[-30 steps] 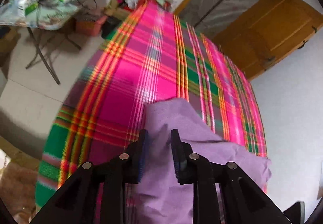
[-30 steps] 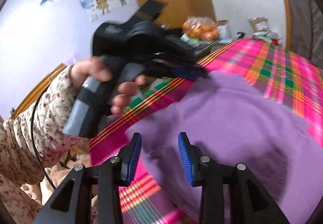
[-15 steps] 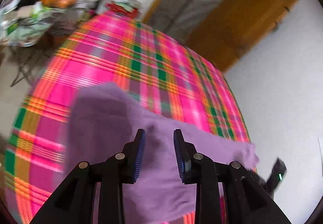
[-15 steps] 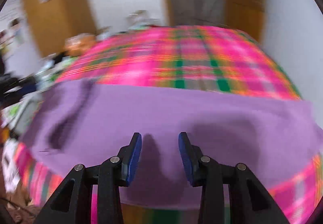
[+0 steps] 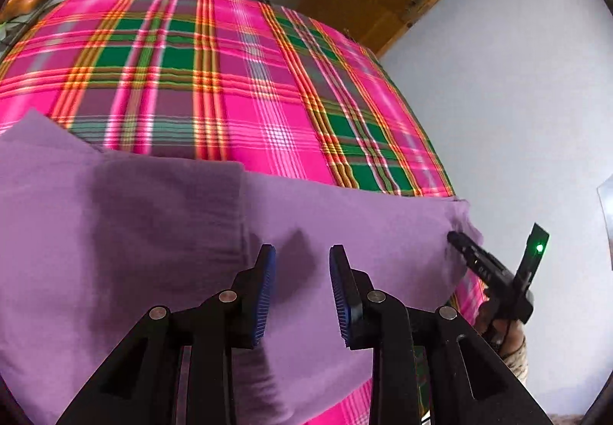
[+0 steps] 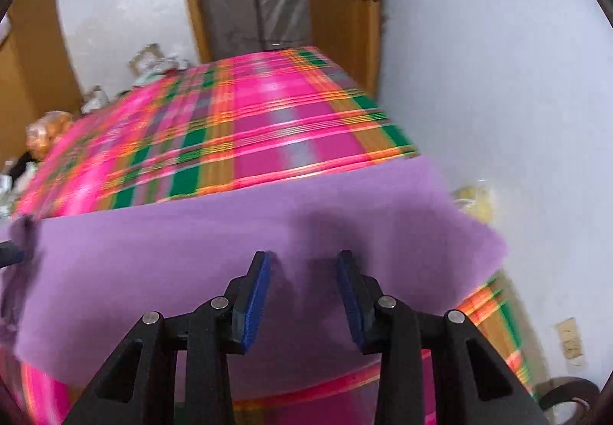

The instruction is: Fold clothes

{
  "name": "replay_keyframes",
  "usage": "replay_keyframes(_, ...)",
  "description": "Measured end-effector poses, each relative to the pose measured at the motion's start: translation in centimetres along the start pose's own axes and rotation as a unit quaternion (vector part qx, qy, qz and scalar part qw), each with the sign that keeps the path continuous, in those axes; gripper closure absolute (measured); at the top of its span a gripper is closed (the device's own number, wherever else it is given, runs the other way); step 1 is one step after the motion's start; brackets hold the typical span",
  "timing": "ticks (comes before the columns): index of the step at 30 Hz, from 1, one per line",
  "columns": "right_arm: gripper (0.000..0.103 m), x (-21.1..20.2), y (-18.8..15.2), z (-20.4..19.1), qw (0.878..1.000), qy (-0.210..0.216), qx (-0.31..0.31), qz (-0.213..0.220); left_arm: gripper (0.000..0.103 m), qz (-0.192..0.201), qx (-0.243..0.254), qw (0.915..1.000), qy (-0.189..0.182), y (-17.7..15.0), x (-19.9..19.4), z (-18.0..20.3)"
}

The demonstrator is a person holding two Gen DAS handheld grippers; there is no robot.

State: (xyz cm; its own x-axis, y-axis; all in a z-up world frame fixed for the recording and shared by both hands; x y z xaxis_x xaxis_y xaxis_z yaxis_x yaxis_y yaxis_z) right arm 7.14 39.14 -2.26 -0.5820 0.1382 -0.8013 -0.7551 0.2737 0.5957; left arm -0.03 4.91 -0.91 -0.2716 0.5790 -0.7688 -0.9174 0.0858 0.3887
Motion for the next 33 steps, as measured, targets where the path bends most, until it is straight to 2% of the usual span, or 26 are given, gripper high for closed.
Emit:
replay_keyframes(2,0.067,0.3,0.6,1.3,1.0,0.008,0.014,0.001,0.073,-0.006,0.002,1.0,0.002,0.1,0.9,0.3)
replay_keyframes(9,0.071,1.4,2.1,4.4,0.999,-0.039,0.029,-0.001,0.073,-0.022,0.011,0.9996,0.013,0.0,3.2,1.0)
replay_keyframes(14,0.077,1.7,3.0,6.3,0.998,-0.03,0.048,0.004,0.073,-0.016,0.005,0.9998,0.012,0.4,3.7,1.0)
replay_keyframes(19,0.076,1.3,3.2,6.9,0.998,-0.03,0.06,0.007,0.073,-0.007,0.012,0.9998,0.016,0.4,3.9,1.1)
replay_keyframes(22,0.071,1.7,4.6,7.4,0.997,-0.052,0.055,0.021,0.073,-0.004,0.009,0.9999,0.014,0.4,3.8,1.0)
replay_keyframes(24,0.065,1.8,4.8,7.5,0.998,-0.037,0.056,0.02,0.073,-0.002,0.011,0.9998,0.015,0.4,3.8,1.0)
replay_keyframes(29,0.063,3.9,5.1,8.3,0.997,0.008,0.072,-0.015,0.073,0.004,0.015,0.9998,0.014,0.3,3.7,1.1)
replay_keyframes(30,0.068,3.9,5.2,8.4,0.997,0.02,0.079,-0.011,0.073,0.005,0.014,0.9998,0.014,0.3,3.7,1.1)
replay_keyframes(31,0.079,3.9,5.3,8.4,0.996,0.027,0.08,-0.01,0.073,0.005,0.013,0.9998,0.015,0.4,3.7,1.1)
replay_keyframes(32,0.081,3.8,5.3,8.3,0.996,0.035,0.081,-0.009,0.073,0.005,0.013,0.9998,0.015,0.4,3.7,1.1)
replay_keyframes(33,0.088,3.7,5.4,8.3,0.996,0.04,0.082,-0.006,0.073,0.005,0.013,0.9998,0.016,0.4,3.8,1.1)
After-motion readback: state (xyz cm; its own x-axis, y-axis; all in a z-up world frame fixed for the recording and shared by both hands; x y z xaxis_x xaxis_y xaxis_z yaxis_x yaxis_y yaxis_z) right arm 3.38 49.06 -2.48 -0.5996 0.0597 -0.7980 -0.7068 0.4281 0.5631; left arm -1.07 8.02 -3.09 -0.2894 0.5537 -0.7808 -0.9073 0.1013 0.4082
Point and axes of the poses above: each gripper's, at about its wrist camera, not at the fingertips, and x roughly the way its jaws point, z to its right, y to its top, the point moved 6 cm from there along x, roughly the way its jaws point, and after that the axes turned 4 degrees about -z, right-handed, at the moved point
